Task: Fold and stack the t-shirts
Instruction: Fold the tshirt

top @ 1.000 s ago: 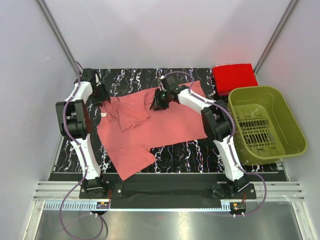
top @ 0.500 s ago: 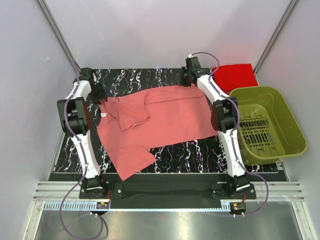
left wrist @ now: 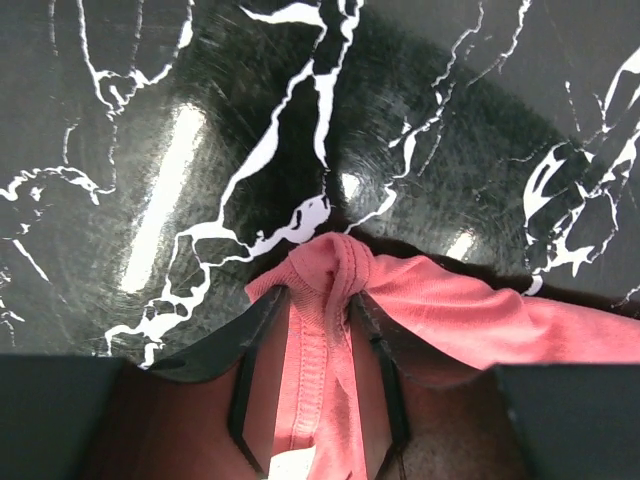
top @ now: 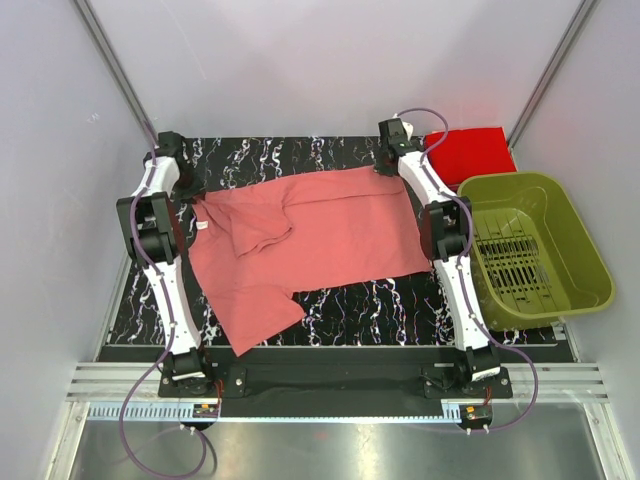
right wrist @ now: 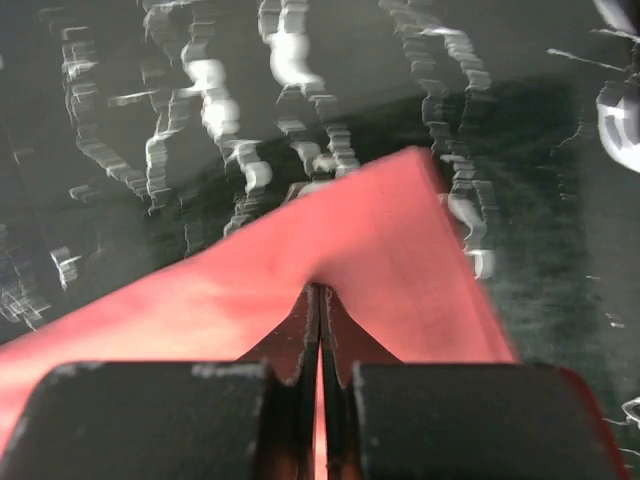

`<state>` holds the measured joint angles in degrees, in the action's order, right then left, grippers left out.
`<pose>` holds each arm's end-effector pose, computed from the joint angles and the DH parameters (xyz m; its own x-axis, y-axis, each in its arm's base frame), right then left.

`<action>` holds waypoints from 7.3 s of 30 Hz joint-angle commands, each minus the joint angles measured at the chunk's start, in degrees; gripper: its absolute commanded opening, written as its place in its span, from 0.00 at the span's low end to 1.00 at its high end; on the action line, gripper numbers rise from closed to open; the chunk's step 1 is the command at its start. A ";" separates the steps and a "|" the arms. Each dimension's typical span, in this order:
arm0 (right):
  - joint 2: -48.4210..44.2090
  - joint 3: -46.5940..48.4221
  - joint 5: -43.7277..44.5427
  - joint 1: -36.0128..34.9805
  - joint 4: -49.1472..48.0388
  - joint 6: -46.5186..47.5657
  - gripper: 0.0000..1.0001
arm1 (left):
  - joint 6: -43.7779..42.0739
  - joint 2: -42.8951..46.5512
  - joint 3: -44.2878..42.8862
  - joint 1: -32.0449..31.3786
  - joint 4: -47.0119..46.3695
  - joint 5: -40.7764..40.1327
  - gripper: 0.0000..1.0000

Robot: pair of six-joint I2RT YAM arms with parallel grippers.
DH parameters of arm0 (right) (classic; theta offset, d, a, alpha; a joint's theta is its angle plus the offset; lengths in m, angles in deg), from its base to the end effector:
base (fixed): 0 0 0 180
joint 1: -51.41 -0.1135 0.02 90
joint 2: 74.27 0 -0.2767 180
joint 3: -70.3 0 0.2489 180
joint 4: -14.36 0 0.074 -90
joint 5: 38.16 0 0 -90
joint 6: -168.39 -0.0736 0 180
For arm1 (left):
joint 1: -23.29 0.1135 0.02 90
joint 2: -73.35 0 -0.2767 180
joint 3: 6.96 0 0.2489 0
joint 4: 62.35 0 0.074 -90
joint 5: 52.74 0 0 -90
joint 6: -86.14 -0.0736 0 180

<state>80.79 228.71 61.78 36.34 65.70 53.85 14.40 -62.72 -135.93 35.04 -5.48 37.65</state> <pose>0.5995 0.1483 0.1359 -0.7127 0.2318 -0.6621 0.1665 0.9728 0.1613 0.5200 0.1077 0.1421 -0.7725 -0.4807 -0.4148 -0.4663 0.8730 -0.1433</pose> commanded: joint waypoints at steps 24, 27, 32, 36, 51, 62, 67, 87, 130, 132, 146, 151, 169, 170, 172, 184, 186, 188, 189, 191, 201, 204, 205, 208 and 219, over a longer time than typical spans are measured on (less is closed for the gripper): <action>-3.45 -1.29 1.93 3.03 2.25 -4.29 0.01 | 1.86 1.94 -5.21 0.38 -1.26 6.73 0.45; -5.73 -1.64 -0.78 2.94 1.03 -3.51 0.03 | 1.95 5.89 -4.16 0.29 -1.95 9.36 0.56; -9.16 -0.59 -9.67 2.42 0.66 -0.78 0.23 | 2.57 14.58 5.14 0.29 -7.13 13.76 0.60; -13.55 -3.55 -13.09 0.92 1.38 0.72 0.31 | 3.01 19.52 12.79 0.21 -6.27 14.21 0.60; -23.41 -20.53 -29.00 -14.63 -4.16 -1.13 0.43 | 9.16 34.29 48.04 -1.37 -21.56 25.01 0.52; -19.27 -19.75 -30.41 -17.62 -4.16 -2.62 0.43 | 9.07 37.37 53.76 -5.51 -22.00 20.98 0.45; -19.62 -20.19 -29.28 -17.62 -3.90 -1.92 0.42 | 8.64 36.23 54.12 -6.56 -20.86 18.08 0.34; -21.03 -21.59 -27.25 -17.89 -3.72 -1.74 0.41 | 6.35 35.79 42.54 -14.72 -8.12 2.79 0.02; -14.36 -17.30 -33.75 -20.53 -1.88 1.86 0.52 | 7.40 34.21 49.71 -9.91 -11.44 14.46 0.43; -12.77 -16.32 -33.93 -20.79 -1.44 2.03 0.51 | 7.84 34.38 50.59 -9.64 -12.50 14.39 0.43; -7.41 -12.10 -36.39 -21.58 -2.67 -1.39 0.14 | 6.35 34.91 48.41 -9.64 -9.70 9.99 0.00; -9.86 -13.24 -38.14 -21.49 -4.60 -3.93 0.00 | 6.17 36.84 44.80 -9.64 -6.53 7.80 0.00; -16.37 -24.49 -35.95 -21.49 -8.82 -7.55 0.00 | 6.26 40.01 49.54 -9.64 -3.71 4.71 0.12; -16.37 -24.32 -36.04 -21.49 -8.65 -7.37 0.01 | 6.26 39.92 49.80 -9.64 -3.72 4.54 0.24; -16.72 -23.18 -36.13 -21.49 -6.64 -6.14 0.25 | 6.17 40.88 50.33 -9.64 -3.63 3.49 0.33; -33.14 -33.71 -24.01 -21.49 -2.85 -4.38 0.44 | 20.04 61.09 62.19 -9.20 -7.16 1.82 0.61; -34.73 -35.99 -22.25 -21.49 -1.62 -4.90 0.41 | 24.44 64.07 63.95 -9.11 -4.79 -0.28 0.62; -37.46 -37.76 -19.96 -21.49 -0.12 -5.35 0.40 | 29.95 66.80 65.71 -9.20 -1.27 -4.24 0.62; -38.51 -40.11 -19.87 -21.49 -0.21 -5.35 0.40 | 32.43 70.47 68.50 -9.29 -0.65 -5.82 0.61; -41.94 -42.94 -19.60 -21.49 -1.70 -5.87 0.40 | 43.57 74.88 71.94 -9.29 3.03 -7.49 0.57; -49.77 -53.84 -21.62 -21.49 -6.01 -6.31 0.40 | 59.70 86.95 78.54 -15.44 18.17 -17.70 0.57; -49.77 -55.25 -22.59 -21.49 -6.80 -6.05 0.38 | 59.96 85.36 82.83 -15.44 11.43 -14.20 0.57; -50.03 -55.60 -22.59 -21.49 -7.06 -5.88 0.37 | 60.14 84.75 83.46 -15.44 8.27 -14.01 0.57; -50.56 -56.22 -20.40 -21.41 -5.49 -3.42 0.36 | 60.67 81.24 82.60 -15.35 4.65 -15.23 0.58; -52.32 -57.63 -14.33 -20.88 -4.95 0.80 0.33 | 50.47 65.76 69.59 -8.76 7.18 -22.15 0.59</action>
<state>31.59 170.85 44.88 15.42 61.21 52.91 67.36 2.91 -61.81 25.55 0.02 22.26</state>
